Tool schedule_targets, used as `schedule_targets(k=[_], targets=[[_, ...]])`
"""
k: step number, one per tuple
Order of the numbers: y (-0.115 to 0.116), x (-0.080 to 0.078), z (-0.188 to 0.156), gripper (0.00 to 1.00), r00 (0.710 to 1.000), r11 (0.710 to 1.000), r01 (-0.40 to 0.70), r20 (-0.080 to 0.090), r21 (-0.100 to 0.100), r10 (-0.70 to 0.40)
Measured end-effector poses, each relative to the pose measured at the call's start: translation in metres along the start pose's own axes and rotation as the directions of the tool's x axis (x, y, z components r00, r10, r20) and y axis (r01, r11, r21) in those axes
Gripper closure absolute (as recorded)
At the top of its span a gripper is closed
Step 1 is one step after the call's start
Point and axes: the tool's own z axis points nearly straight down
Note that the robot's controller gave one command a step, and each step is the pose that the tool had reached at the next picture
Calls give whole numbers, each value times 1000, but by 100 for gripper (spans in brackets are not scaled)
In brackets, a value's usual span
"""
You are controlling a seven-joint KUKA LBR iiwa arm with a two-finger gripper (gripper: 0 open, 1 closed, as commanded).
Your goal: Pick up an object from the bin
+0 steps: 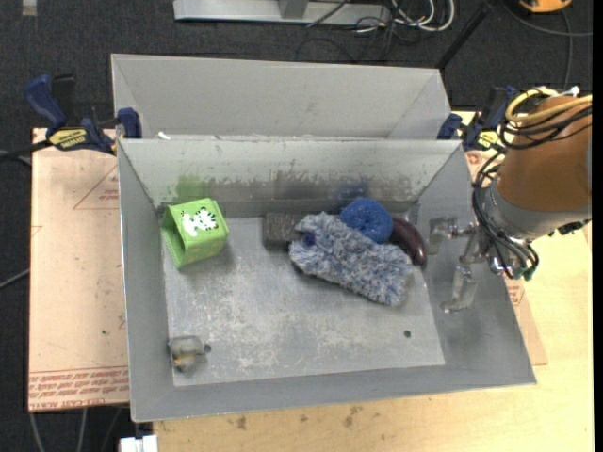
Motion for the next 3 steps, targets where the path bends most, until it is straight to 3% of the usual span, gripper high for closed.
schedule_targets(k=[1, 2, 3], targets=[[17, -9, 48, 0, 1000, 1000, -8, 8, 2, 8], [58, -15, 72, 0, 992, 992, -126, -5, 0, 126], [77, -36, 70, 0, 997, 997, -81, 1, -2, 81]])
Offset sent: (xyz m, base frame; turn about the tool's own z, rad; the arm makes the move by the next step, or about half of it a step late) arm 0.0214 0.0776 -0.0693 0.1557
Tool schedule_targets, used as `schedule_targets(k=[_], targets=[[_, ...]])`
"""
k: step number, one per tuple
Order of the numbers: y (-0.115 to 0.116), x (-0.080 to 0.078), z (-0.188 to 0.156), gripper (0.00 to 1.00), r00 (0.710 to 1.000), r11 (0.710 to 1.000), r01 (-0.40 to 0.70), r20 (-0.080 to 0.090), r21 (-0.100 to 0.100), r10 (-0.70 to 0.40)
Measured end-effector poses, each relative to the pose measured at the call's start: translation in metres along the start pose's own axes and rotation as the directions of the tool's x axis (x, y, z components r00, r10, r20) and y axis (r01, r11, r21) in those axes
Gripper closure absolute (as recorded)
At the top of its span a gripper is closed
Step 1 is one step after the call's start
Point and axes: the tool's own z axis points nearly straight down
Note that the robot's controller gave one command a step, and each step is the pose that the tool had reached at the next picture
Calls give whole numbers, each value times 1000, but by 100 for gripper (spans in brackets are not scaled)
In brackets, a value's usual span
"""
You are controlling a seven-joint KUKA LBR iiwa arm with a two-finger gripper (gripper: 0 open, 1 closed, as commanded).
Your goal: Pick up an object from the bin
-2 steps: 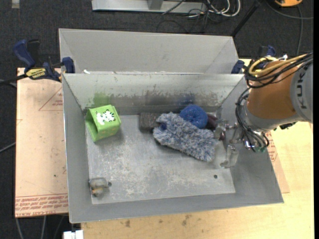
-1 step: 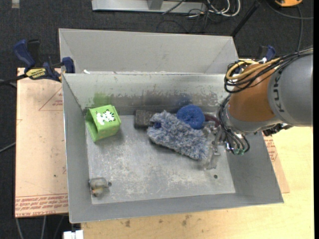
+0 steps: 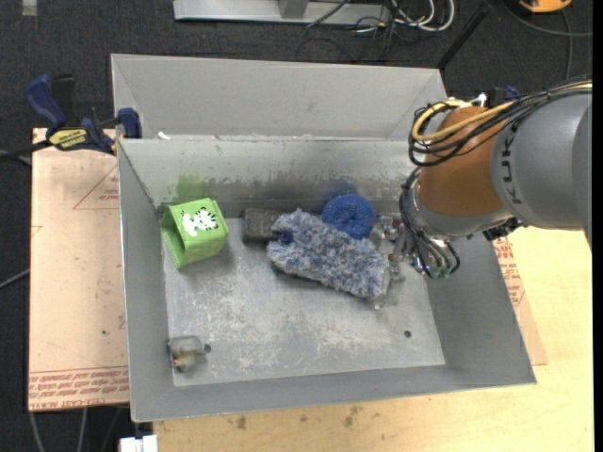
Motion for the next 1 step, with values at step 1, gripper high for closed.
schedule_targets(k=[1], targets=[[22, -5, 17, 100, 994, 994, -111, 2, 2, 111]])
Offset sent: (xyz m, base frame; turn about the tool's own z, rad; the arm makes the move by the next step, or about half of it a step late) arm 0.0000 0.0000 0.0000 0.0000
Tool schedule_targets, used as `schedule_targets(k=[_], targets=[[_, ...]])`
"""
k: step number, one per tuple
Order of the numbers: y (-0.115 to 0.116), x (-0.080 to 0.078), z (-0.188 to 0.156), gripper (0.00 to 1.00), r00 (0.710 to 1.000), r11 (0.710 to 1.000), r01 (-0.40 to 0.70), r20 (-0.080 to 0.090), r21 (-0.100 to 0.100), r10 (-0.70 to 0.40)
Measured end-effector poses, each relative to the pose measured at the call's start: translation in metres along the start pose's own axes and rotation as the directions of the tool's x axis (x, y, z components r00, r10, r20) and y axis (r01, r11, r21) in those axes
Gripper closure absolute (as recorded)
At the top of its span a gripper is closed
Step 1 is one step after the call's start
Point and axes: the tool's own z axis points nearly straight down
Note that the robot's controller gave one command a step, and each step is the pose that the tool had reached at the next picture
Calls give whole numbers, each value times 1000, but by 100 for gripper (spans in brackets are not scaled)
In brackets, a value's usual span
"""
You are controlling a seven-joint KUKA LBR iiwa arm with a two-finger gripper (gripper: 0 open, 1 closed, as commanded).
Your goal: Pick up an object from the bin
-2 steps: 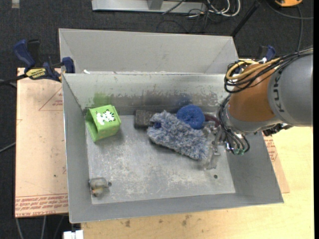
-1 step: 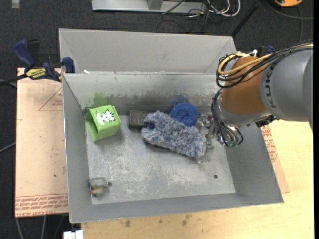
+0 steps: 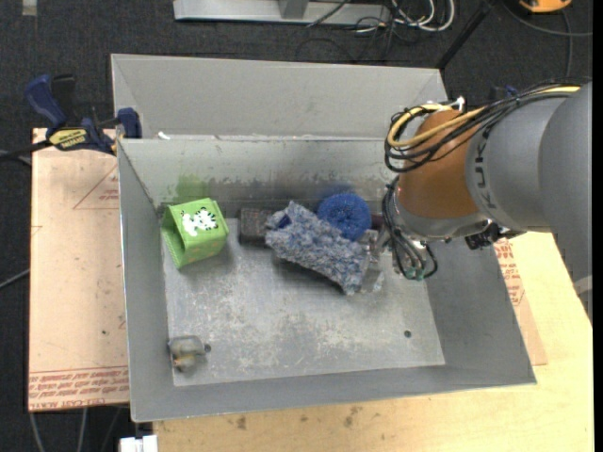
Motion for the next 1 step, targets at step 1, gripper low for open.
schedule_targets(k=[1], targets=[[0, 0, 0, 100, 1000, 1000, 0, 0, 0, 0]])
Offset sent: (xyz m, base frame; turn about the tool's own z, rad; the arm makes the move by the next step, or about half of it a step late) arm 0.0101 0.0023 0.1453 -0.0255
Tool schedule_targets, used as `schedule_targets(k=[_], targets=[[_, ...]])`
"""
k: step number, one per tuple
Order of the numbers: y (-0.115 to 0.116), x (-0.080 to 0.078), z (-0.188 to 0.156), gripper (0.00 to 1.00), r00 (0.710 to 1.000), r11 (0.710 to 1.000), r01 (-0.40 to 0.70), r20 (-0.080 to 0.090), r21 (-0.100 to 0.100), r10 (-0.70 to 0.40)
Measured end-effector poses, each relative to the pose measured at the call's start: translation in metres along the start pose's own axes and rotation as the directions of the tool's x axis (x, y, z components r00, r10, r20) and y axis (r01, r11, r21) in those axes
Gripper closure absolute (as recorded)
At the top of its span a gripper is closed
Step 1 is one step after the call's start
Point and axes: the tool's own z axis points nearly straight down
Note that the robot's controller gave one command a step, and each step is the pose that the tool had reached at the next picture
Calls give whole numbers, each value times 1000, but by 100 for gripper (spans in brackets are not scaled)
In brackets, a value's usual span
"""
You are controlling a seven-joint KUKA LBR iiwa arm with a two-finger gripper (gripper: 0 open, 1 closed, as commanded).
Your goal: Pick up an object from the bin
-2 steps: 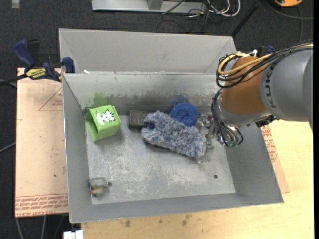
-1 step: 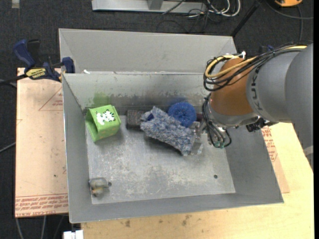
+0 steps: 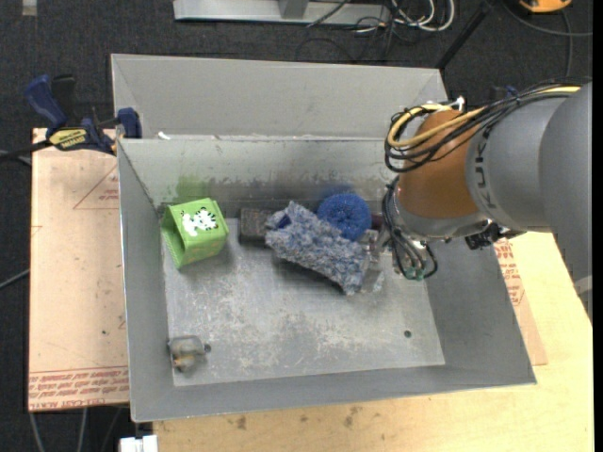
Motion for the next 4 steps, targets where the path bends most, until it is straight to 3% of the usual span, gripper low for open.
schedule_targets(k=[1, 4], targets=[[5, -11, -146, 100, 1000, 1000, 27, 0, 0, -27], [5, -11, -145, 100, 1000, 1000, 28, -2, 1, -28]])
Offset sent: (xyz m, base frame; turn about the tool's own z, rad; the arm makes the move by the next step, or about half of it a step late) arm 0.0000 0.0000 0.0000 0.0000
